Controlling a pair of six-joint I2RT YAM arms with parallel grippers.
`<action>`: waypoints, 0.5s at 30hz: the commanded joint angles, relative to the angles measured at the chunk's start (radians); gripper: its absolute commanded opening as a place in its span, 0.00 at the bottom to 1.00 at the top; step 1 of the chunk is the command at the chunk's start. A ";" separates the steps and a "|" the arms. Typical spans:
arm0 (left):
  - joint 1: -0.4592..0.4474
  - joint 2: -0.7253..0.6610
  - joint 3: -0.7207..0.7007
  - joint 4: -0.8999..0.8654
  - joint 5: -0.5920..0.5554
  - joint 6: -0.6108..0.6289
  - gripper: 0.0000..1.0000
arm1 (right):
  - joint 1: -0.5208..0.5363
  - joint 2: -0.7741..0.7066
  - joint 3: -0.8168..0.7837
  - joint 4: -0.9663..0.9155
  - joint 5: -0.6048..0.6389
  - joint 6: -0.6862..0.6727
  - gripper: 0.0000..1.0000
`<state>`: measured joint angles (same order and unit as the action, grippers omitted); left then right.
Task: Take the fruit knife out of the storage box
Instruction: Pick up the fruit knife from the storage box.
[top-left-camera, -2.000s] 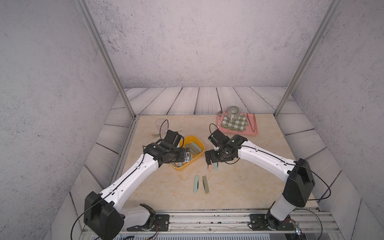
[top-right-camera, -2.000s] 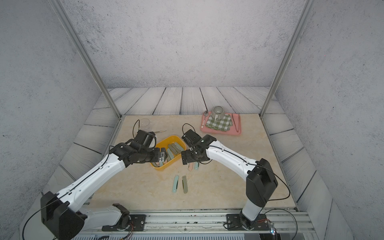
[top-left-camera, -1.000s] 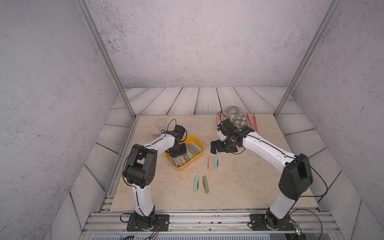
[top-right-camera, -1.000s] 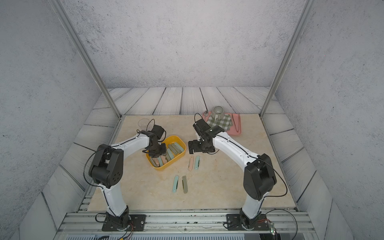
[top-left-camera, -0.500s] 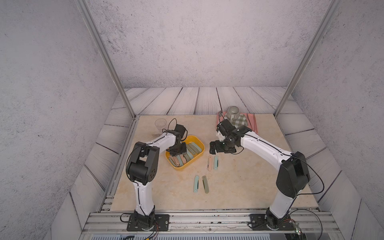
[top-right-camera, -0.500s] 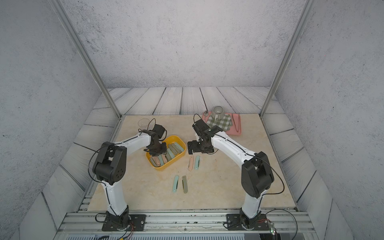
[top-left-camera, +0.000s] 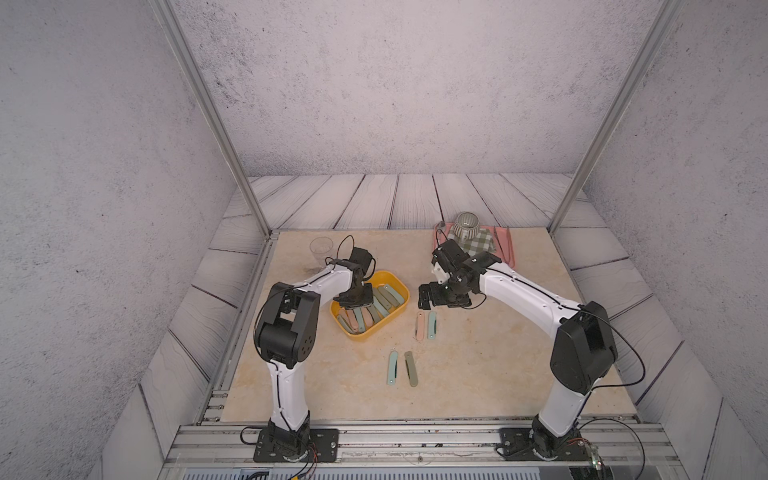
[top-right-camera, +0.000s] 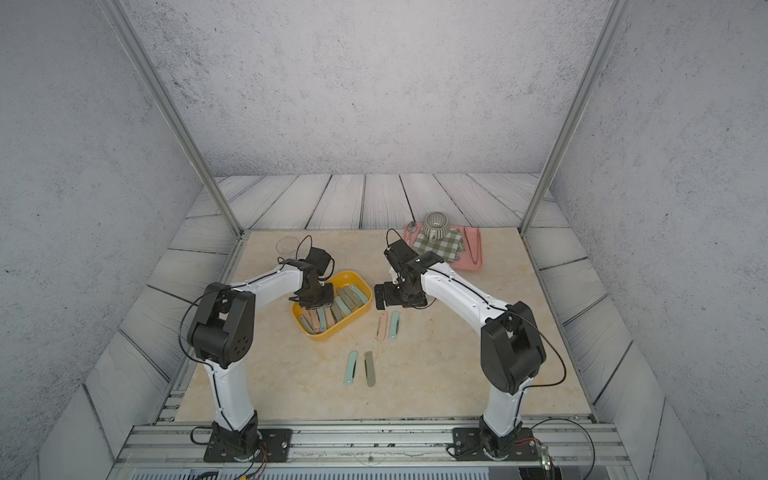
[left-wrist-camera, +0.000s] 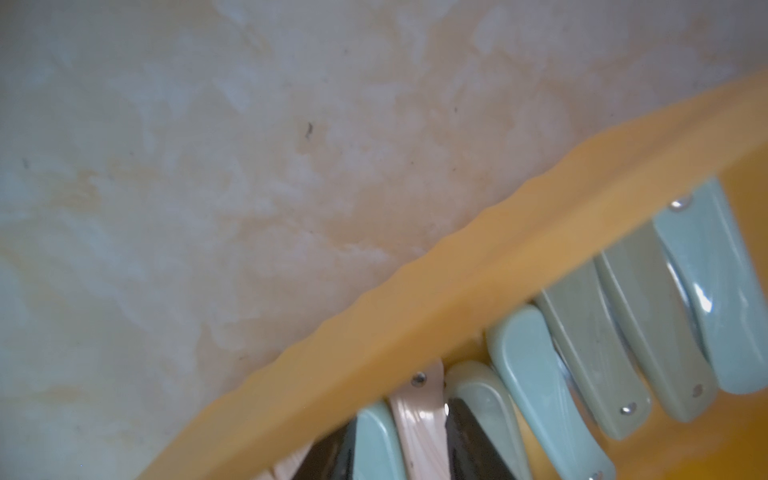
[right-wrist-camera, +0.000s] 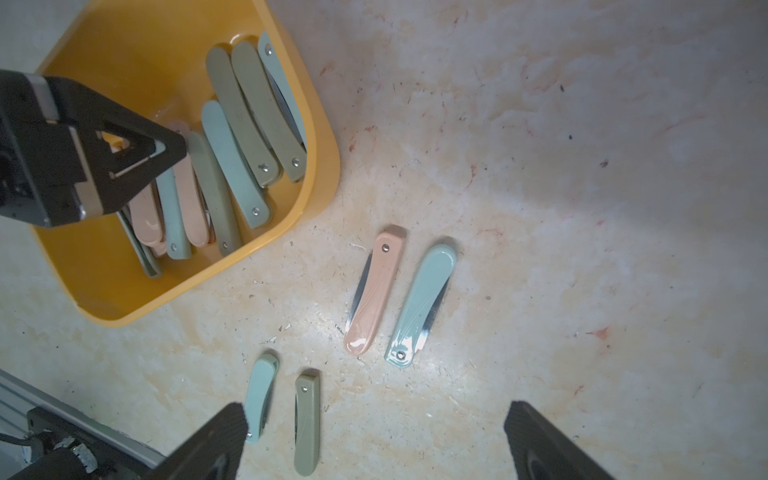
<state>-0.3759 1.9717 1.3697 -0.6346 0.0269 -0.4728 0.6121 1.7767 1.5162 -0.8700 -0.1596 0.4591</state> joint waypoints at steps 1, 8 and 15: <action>-0.004 0.002 -0.037 -0.019 -0.017 0.005 0.44 | -0.004 0.012 0.021 -0.006 -0.012 -0.007 0.99; -0.008 -0.073 -0.077 -0.027 -0.009 -0.009 0.45 | -0.004 0.009 0.014 -0.001 -0.020 -0.002 0.99; -0.045 -0.089 -0.085 -0.005 -0.009 -0.004 0.43 | -0.005 0.009 0.005 0.005 -0.031 0.004 0.99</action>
<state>-0.4068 1.9099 1.2968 -0.6327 0.0147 -0.4767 0.6121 1.7767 1.5162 -0.8616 -0.1787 0.4599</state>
